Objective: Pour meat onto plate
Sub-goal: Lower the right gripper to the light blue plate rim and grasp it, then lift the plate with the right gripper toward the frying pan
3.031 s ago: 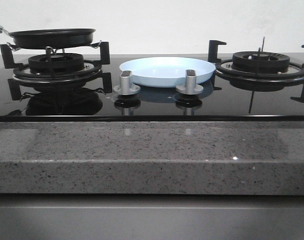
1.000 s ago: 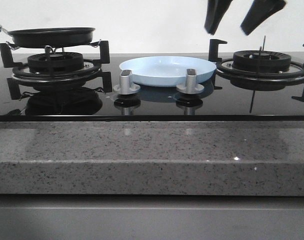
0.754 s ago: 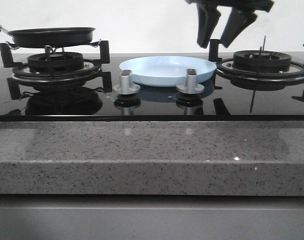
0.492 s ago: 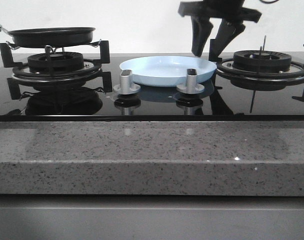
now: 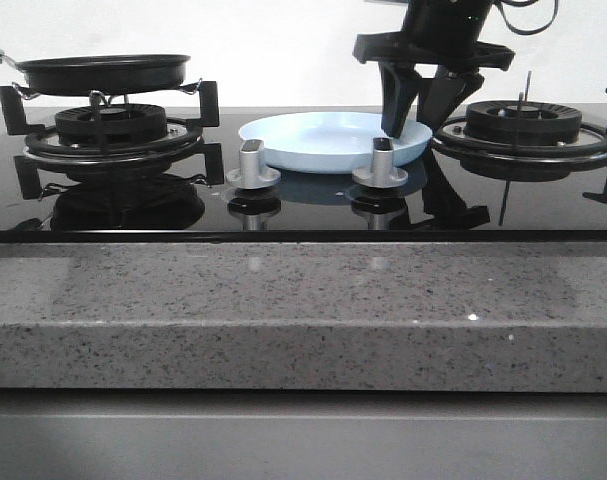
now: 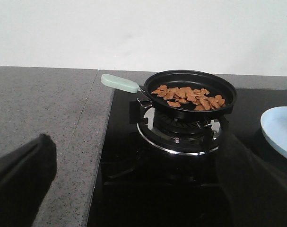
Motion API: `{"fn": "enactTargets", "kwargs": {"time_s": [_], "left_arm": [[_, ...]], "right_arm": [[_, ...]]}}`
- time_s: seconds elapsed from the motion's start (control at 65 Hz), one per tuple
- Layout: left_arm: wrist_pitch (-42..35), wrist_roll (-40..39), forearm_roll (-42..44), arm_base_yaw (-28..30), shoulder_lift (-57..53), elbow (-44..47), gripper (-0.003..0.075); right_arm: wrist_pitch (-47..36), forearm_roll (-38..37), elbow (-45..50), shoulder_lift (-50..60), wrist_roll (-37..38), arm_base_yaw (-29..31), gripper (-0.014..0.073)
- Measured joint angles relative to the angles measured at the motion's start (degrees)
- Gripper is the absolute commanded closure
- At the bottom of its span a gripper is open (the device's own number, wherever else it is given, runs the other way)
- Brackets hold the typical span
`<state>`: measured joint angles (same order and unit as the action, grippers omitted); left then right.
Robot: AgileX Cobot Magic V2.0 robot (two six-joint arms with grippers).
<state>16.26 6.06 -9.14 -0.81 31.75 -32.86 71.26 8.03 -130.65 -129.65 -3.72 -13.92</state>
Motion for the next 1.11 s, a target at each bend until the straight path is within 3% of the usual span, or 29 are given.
{"fn": "enactTargets", "kwargs": {"time_s": [0.292,0.462,1.108], "left_arm": [[0.0,0.0,0.0,0.0,0.0,0.0,0.005],[0.0,0.0,0.0,0.0,0.0,0.0,0.005],[0.0,0.0,0.0,0.0,0.0,0.0,0.005]], "right_arm": [[0.0,0.0,0.0,-0.7,0.0,0.0,0.0397],[-0.1,0.4,0.0,-0.7,0.1,0.0,0.0665],[0.3,1.0,-3.0,3.4,0.2,0.9,0.0654]]}}
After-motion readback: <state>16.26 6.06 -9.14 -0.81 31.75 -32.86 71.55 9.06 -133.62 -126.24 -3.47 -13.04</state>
